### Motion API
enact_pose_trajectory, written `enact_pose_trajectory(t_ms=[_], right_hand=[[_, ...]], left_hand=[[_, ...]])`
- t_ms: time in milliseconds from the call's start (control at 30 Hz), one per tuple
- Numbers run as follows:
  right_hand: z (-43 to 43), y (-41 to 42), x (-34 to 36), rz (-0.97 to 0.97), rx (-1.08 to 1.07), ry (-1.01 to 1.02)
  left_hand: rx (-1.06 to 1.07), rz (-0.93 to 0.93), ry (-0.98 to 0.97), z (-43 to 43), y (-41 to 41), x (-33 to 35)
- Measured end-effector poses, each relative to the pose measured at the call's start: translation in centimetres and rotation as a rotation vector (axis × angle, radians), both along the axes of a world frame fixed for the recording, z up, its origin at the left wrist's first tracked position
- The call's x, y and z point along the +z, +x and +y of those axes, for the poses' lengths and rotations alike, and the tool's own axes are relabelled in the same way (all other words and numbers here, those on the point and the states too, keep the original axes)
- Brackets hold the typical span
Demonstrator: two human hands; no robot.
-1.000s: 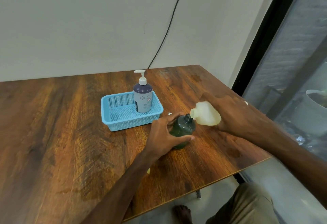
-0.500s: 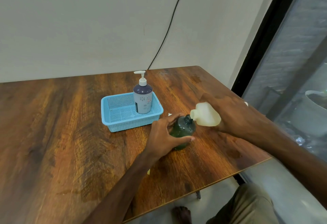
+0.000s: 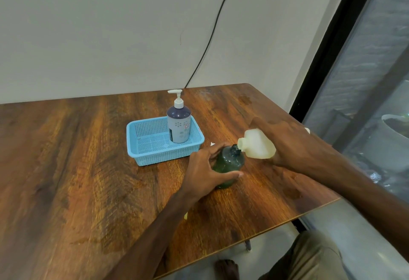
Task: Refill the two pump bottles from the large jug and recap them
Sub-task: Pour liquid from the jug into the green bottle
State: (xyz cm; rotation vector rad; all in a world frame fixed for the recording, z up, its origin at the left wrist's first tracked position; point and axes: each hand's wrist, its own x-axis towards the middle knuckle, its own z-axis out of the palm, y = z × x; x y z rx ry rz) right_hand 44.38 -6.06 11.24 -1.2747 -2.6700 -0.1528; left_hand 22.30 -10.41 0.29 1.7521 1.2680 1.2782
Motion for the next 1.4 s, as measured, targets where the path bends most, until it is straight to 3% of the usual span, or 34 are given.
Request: enact_pose_trajectory(t_ms=[1400], right_hand=[[-0.04, -0.57, 0.24, -0.022, -0.03, -0.021]], left_hand=[[0.022, -0.004, -0.02, 0.05, 0.07, -0.21]])
